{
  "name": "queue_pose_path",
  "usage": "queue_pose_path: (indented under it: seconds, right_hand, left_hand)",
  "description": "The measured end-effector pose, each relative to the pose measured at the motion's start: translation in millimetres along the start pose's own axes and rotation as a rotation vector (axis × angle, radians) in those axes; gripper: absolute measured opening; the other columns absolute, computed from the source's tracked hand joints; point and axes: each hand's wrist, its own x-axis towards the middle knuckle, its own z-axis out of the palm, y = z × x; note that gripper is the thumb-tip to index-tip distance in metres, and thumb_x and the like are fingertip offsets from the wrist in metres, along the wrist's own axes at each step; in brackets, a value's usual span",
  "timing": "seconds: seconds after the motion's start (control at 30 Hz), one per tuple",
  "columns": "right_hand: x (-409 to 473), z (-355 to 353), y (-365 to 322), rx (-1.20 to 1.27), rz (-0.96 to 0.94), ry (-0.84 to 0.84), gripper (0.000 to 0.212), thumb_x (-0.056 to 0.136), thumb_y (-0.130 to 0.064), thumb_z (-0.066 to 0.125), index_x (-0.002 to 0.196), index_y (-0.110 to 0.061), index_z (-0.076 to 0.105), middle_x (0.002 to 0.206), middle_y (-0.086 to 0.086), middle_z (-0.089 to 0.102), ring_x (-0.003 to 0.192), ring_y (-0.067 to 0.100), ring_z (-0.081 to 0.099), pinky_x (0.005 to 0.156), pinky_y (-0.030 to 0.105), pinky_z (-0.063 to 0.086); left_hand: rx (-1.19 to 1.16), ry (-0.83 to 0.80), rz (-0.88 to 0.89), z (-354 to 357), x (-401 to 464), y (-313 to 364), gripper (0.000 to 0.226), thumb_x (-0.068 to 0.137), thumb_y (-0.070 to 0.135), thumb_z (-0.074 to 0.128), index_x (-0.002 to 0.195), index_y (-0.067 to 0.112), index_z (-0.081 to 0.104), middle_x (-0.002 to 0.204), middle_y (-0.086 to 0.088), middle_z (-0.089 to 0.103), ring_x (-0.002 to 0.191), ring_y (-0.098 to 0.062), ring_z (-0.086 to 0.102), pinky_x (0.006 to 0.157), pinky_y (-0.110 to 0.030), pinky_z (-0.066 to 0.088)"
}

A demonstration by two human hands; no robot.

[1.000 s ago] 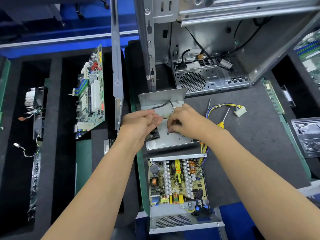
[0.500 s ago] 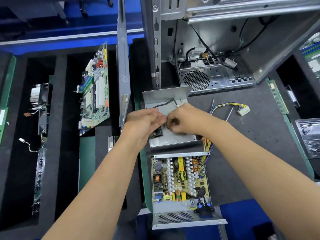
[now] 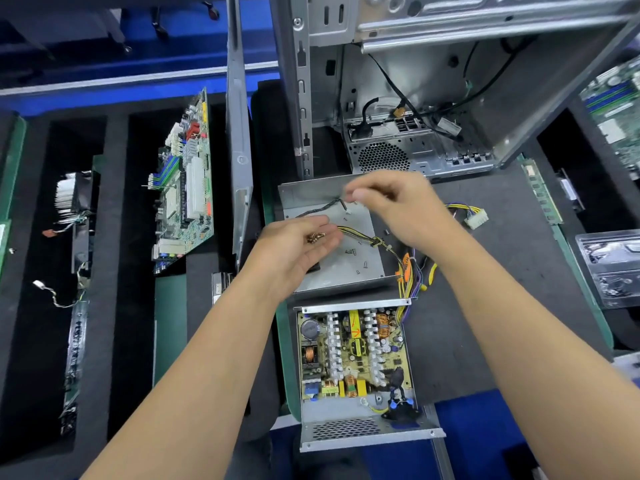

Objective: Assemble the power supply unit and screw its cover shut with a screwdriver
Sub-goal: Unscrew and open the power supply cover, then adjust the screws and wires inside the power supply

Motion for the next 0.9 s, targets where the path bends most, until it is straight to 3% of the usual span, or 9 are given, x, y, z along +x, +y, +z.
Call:
queue_pose_path:
  seconds: [0.07, 0.17, 0.3, 0.43, 0.57, 0.67, 0.77, 0.9]
  right_hand:
    - [-9.0, -14.1, 5.2, 0.074, 0.06, 0.144, 0.016, 0.096, -0.018, 0.063, 0.096, -0.031, 0.073, 0.087, -0.012, 0.076, 0.081, -0.001, 0.067, 0.074, 0.015, 0.049]
    - [-29.0, -27.5, 14.9, 0.064, 0.142, 0.199, 0.019, 0.097, -0.021, 0.061, 0.092, -0.036, 0.071, 0.084, -0.014, 0.075, 0.087, 0.007, 0.067, 0.079, 0.023, 0.051]
    - [-59.3, -27.2, 14.5, 0.141, 0.142, 0.255, 0.019, 0.098, -0.018, 0.06, 0.093, -0.032, 0.071, 0.079, -0.013, 0.074, 0.072, -0.001, 0.061, 0.068, 0.013, 0.046]
    - [-80.5, -21.0, 0.0, 0.171, 0.066, 0.308, 0.018, 0.097, -0.016, 0.061, 0.095, -0.03, 0.072, 0.081, -0.011, 0.073, 0.071, -0.002, 0.061, 0.066, 0.011, 0.044]
    - [-92.7, -5.6, -20.2, 0.121, -0.023, 0.242, 0.015, 0.089, -0.017, 0.072, 0.094, -0.031, 0.073, 0.082, -0.013, 0.069, 0.073, 0.005, 0.059, 0.068, 0.013, 0.044]
    - [-97.8, 1.7, -27.8, -0.101, -0.123, 0.136, 0.014, 0.082, -0.021, 0.079, 0.094, -0.027, 0.074, 0.08, -0.018, 0.062, 0.073, 0.009, 0.053, 0.07, 0.012, 0.038]
    - [-101.3, 3.9, -30.4, -0.173, -0.135, 0.053, 0.011, 0.083, -0.023, 0.079, 0.093, -0.024, 0.076, 0.082, -0.023, 0.058, 0.08, 0.001, 0.051, 0.078, 0.022, 0.04]
    - [-104.7, 8.1, -29.0, -0.197, -0.142, 0.038, 0.009, 0.083, -0.027, 0.078, 0.091, -0.025, 0.077, 0.082, -0.02, 0.057, 0.079, -0.005, 0.048, 0.081, 0.024, 0.035]
  left_hand:
    - [0.016, -0.012, 0.023, -3.6, -4.0, 0.7, 0.017, 0.094, -0.016, 0.052, 0.101, -0.01, 0.066, 0.09, -0.023, 0.075, 0.083, -0.028, 0.076, 0.07, -0.025, 0.061]
    - [0.052, -0.058, 0.053, -5.6, -12.9, 0.2, 0.02, 0.096, -0.015, 0.048, 0.102, -0.009, 0.066, 0.089, -0.021, 0.076, 0.086, -0.027, 0.076, 0.07, -0.023, 0.06]
    - [-0.018, -0.133, 0.007, -4.2, -29.3, -1.7, 0.018, 0.1, -0.006, 0.05, 0.11, -0.012, 0.063, 0.098, -0.025, 0.074, 0.094, -0.032, 0.075, 0.072, -0.026, 0.06]
    - [-0.112, -0.203, -0.069, -4.8, -47.5, -9.0, 0.033, 0.105, 0.015, 0.048, 0.115, -0.014, 0.06, 0.107, -0.029, 0.071, 0.101, -0.039, 0.072, 0.076, -0.033, 0.062]
    - [-0.104, -0.235, -0.101, -5.8, -58.9, -18.0, 0.05, 0.105, 0.034, 0.045, 0.119, -0.012, 0.06, 0.113, -0.03, 0.069, 0.104, -0.042, 0.07, 0.077, -0.037, 0.062]
    - [-0.086, -0.248, -0.093, -6.0, -64.3, -22.3, 0.057, 0.105, 0.042, 0.042, 0.119, -0.01, 0.061, 0.114, -0.028, 0.07, 0.105, -0.038, 0.071, 0.078, -0.037, 0.062]
    - [-0.071, -0.269, -0.09, -6.8, -69.2, -24.5, 0.062, 0.103, 0.047, 0.039, 0.121, -0.008, 0.061, 0.117, -0.025, 0.07, 0.108, -0.035, 0.07, 0.083, -0.038, 0.061]
    - [-0.053, -0.26, -0.082, -6.3, -75.6, -26.4, 0.064, 0.102, 0.05, 0.038, 0.118, -0.007, 0.063, 0.116, -0.023, 0.071, 0.107, -0.033, 0.071, 0.081, -0.036, 0.061]
